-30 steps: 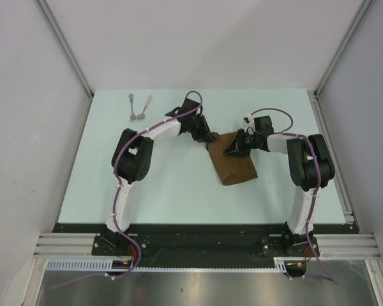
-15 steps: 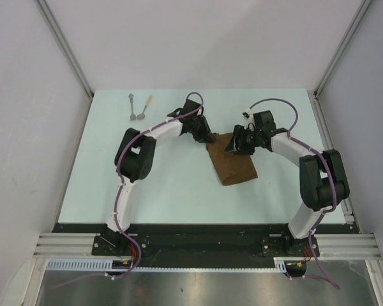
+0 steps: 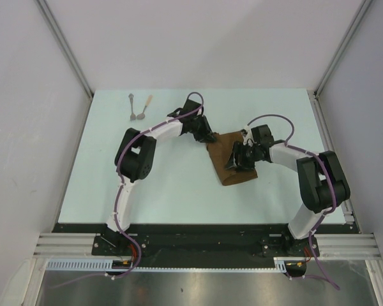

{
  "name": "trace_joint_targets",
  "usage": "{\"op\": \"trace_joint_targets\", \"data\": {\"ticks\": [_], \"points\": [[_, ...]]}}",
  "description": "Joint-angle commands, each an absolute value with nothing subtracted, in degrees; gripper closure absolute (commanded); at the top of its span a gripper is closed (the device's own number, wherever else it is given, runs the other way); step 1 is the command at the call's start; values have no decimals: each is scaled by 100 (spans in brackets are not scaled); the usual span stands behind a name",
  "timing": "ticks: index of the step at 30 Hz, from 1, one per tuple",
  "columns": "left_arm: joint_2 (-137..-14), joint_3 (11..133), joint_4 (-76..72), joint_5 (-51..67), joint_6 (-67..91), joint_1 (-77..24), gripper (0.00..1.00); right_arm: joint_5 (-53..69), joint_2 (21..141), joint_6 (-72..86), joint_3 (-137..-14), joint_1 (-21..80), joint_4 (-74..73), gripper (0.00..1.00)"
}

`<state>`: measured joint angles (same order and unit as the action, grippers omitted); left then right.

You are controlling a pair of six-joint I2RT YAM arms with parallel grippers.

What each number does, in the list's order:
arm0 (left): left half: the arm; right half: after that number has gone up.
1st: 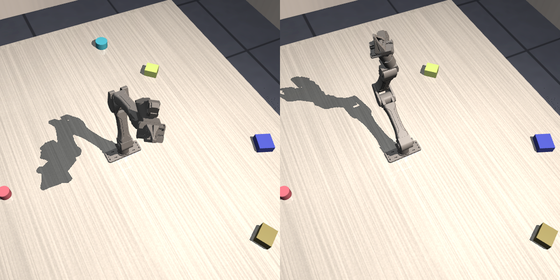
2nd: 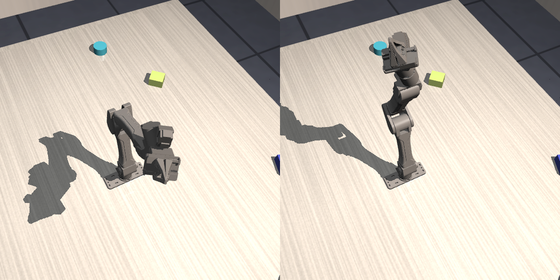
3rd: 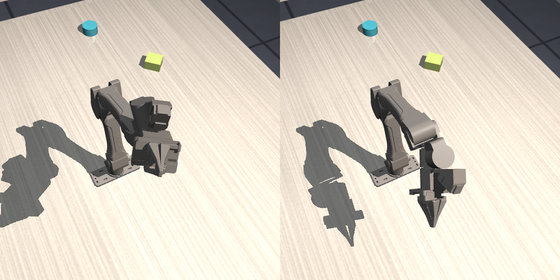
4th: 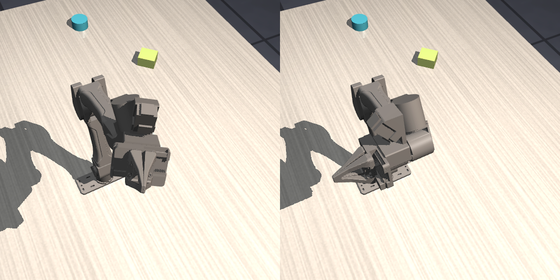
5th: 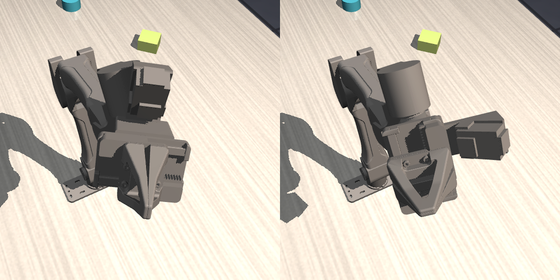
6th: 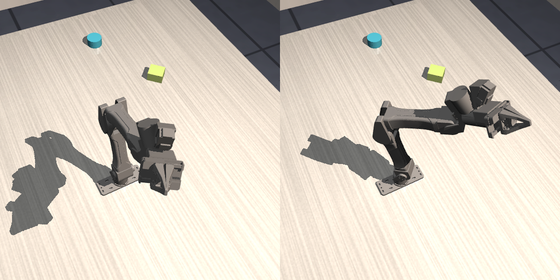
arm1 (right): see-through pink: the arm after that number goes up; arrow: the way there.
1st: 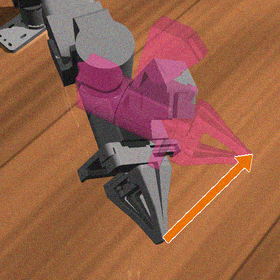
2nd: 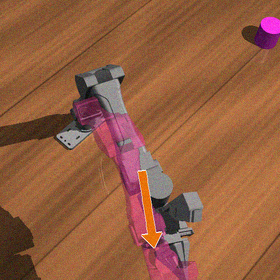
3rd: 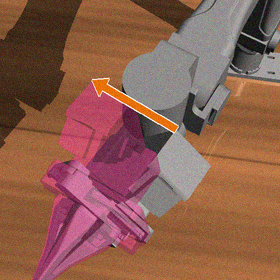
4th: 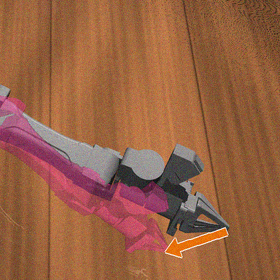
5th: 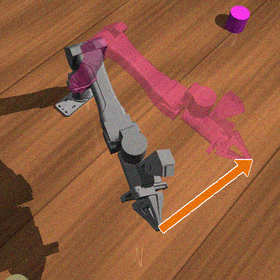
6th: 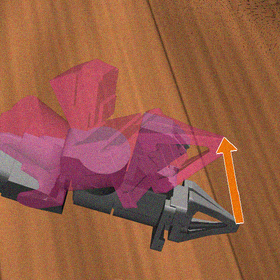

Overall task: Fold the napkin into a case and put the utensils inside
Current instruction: Fold the lower triangle-folded napkin at the center of the board.

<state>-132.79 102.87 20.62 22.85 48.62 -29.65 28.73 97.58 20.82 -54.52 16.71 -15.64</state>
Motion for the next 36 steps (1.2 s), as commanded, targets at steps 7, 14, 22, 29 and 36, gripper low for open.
{"op": "trace_joint_targets", "data": {"ticks": [7,14,22,29,36], "points": [[-13394,10591,1855,2470,4966,-3050,79,3762,9264,2769,-4579,1389,-501,71],[-13544,10775,1863,2505,5010,-3076,80,3744,9062,2795,-4342,1362,-475,85],[-13579,10837,1837,2522,5010,-3120,80,3727,8921,2944,-4017,1476,-150,98],[-13693,10898,1793,2566,5062,-3155,80,3103,8675,2927,-3744,1485,-62,100],[-13720,10969,1688,2575,5036,-3164,79,2725,8639,2962,-3586,1503,-62,100]]}}
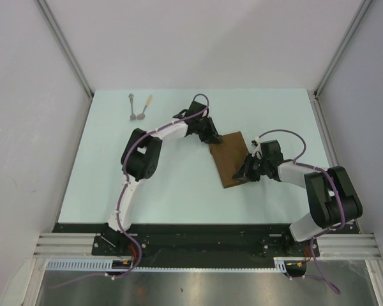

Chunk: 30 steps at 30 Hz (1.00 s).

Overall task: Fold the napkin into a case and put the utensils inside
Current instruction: Fold the lower triangle-folded napkin at the center of the board, then smooth out the 2/3-rectangle-folded napkin at the center of the board.

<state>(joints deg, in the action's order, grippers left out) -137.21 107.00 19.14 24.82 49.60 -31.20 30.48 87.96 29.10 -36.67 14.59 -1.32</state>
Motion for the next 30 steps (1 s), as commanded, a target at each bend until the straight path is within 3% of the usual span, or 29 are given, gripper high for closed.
{"op": "trace_joint_targets", "data": {"ticks": [1,22,26,27,30], "points": [[-13702,10986,1670,2558,5036,-3173,78,2620,8648,2962,-3586,1503,-62,100],[-14159,11092,1292,2566,4878,-3164,80,2250,9026,2663,-3902,1450,-307,99],[-14168,11039,1275,2558,4861,-3182,81,2048,8808,2400,-4227,1371,-1017,85],[-14159,11030,1274,2558,4834,-3173,80,1891,8711,2234,-4315,1380,-1176,75],[-14124,10969,1239,2601,4808,-3173,81,1679,8385,1926,-4815,1388,-1783,59]]}}
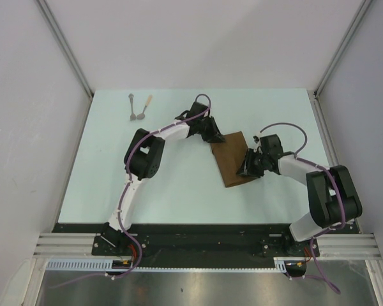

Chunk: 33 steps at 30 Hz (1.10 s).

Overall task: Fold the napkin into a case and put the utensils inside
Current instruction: Smooth out the 2/3-rectangle-folded napkin at the center of the board.

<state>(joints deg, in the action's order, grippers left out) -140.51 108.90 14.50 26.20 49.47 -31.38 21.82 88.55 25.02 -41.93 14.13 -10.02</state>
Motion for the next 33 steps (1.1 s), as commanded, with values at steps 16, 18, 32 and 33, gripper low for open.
{"op": "trace_joint_targets", "data": {"ticks": [16,18,32,33], "points": [[-14089,10775,1028,2804,4799,-3164,84,4404,10432,3208,-5475,1679,1230,82],[-14098,10767,1046,2795,4799,-3155,85,4377,10546,3138,-5572,1670,1300,82],[-14106,10732,923,2874,4790,-3146,100,4861,12050,3366,-6539,1512,1573,88],[-14106,10714,871,2900,4790,-3146,100,4878,12093,3375,-6452,1512,1573,88]]}}
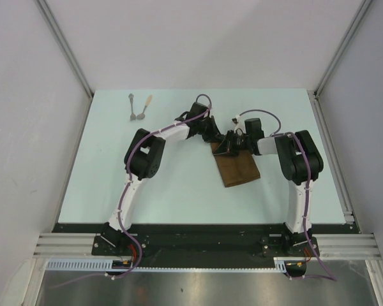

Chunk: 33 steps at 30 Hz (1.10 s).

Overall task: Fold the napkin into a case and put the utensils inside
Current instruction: Smooth out the 2/3-rectangle-folded napkin at the center of the board.

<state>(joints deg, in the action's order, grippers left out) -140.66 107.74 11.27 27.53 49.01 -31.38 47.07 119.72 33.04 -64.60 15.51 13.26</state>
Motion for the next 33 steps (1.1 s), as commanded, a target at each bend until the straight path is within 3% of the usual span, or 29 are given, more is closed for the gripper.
{"op": "trace_joint_targets", "data": {"ticks": [1,8,17,33], "points": [[-14106,10644,792,2944,4790,-3138,100,4913,12094,3401,-6364,1512,1678,88],[-14089,10195,-148,3296,5080,-3059,100,5062,11629,3630,-5205,1512,2302,89],[-14089,10204,-141,3287,5098,-3067,100,5124,10785,3630,-3992,1547,2566,89],[-14141,10380,113,3217,5063,-3076,100,4843,9941,3094,-3173,1415,1926,90]]}}
